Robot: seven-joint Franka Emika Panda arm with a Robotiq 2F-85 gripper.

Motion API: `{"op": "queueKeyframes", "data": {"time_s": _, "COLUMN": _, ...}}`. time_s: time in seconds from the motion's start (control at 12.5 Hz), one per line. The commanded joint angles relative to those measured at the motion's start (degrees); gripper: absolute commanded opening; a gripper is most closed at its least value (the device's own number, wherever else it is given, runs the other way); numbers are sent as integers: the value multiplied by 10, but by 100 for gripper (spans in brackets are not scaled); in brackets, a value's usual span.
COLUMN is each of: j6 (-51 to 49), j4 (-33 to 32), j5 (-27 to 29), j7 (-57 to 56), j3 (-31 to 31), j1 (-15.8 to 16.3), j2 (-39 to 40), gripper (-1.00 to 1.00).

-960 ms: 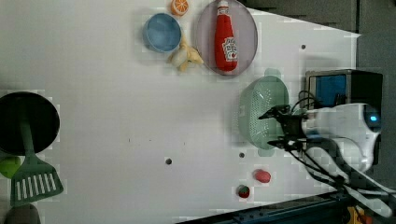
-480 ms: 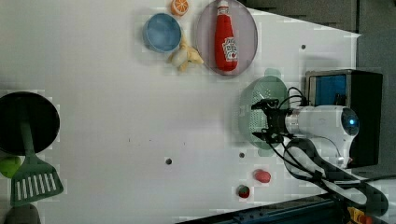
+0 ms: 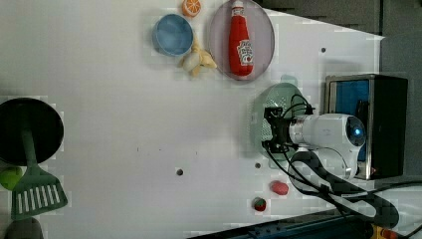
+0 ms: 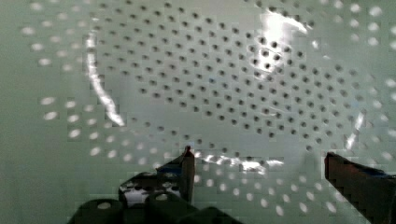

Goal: Drag strainer right to left.

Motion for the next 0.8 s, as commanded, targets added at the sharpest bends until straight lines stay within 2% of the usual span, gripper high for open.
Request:
{"op": "queueKeyframes", "data": {"time_s": 0.08, "j6": -3, "j4": 6, "j5": 10, "j7": 21, "j3": 4, "j1": 16, "j2": -7, "gripper": 100}}
{"op": "queueKeyframes", "data": {"time_s": 0.56, "j6": -25, "j4": 18, "j5": 70, "j7": 26, "j3": 4, "j1": 71, "j2": 1, "gripper": 100}}
{"op": "queueKeyframes", "data": {"time_s": 0.8, "j6": -59, "j4": 43, "j5": 104, "j7": 70, "j3": 8, "j1": 102, "j2": 9, "gripper": 100}}
